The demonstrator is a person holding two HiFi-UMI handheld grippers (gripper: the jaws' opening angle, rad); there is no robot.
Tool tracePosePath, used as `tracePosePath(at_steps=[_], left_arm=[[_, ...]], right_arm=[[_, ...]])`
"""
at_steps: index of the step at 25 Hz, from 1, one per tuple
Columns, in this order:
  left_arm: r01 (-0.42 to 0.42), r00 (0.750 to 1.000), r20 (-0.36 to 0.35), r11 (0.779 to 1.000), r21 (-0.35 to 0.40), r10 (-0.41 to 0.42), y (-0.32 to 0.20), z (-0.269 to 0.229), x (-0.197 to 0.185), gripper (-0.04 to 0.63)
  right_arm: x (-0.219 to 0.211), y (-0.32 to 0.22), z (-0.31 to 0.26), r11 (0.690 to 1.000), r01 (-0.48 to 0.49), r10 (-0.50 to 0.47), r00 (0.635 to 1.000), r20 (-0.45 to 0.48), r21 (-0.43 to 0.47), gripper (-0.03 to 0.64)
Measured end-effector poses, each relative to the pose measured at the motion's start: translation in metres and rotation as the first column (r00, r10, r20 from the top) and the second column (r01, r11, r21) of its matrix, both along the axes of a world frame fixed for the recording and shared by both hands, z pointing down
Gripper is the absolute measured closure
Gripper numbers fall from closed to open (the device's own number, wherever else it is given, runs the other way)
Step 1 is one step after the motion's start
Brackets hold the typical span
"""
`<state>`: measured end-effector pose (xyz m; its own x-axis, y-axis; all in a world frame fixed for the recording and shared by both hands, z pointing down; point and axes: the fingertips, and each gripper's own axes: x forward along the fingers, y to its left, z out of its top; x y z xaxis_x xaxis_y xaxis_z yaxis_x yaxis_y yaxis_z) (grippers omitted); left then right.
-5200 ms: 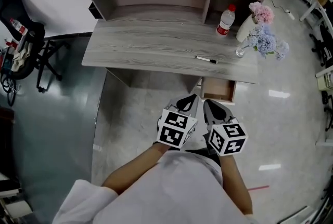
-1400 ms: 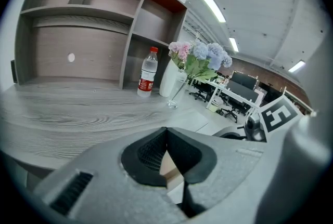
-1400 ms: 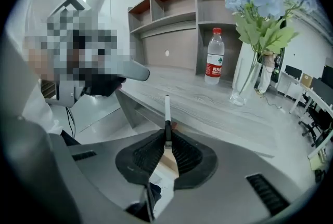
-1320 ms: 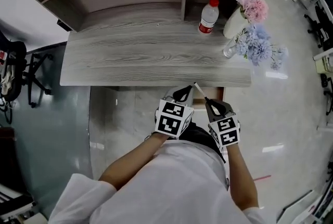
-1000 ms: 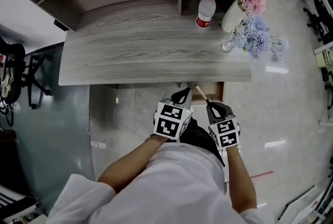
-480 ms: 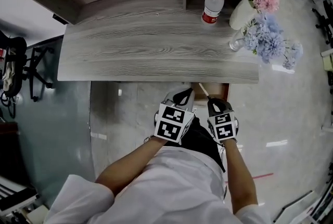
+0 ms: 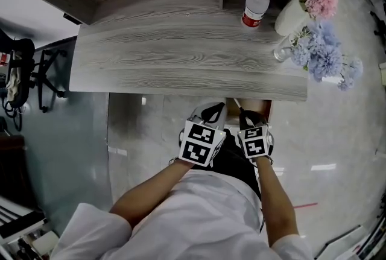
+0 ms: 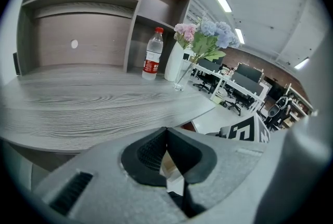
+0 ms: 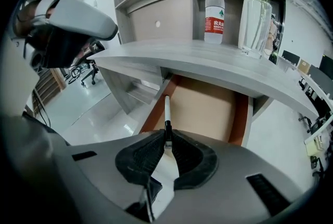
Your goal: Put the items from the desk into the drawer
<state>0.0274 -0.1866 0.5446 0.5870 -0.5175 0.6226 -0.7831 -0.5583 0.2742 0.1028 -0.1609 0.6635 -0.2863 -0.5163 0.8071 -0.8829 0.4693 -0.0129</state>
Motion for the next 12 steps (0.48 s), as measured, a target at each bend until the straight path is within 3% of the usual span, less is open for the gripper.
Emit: tracePosePath(at_steps=[12], left_arm=[[0.023, 1.0, 0.003, 1.0, -0.014, -0.023, -0.006, 0.005, -0.005, 0.591]], right_arm=[[-0.004, -0.009, 0.02, 0.997, 0.047, -0.051, 0.995, -0.081, -0.06, 0.578]])
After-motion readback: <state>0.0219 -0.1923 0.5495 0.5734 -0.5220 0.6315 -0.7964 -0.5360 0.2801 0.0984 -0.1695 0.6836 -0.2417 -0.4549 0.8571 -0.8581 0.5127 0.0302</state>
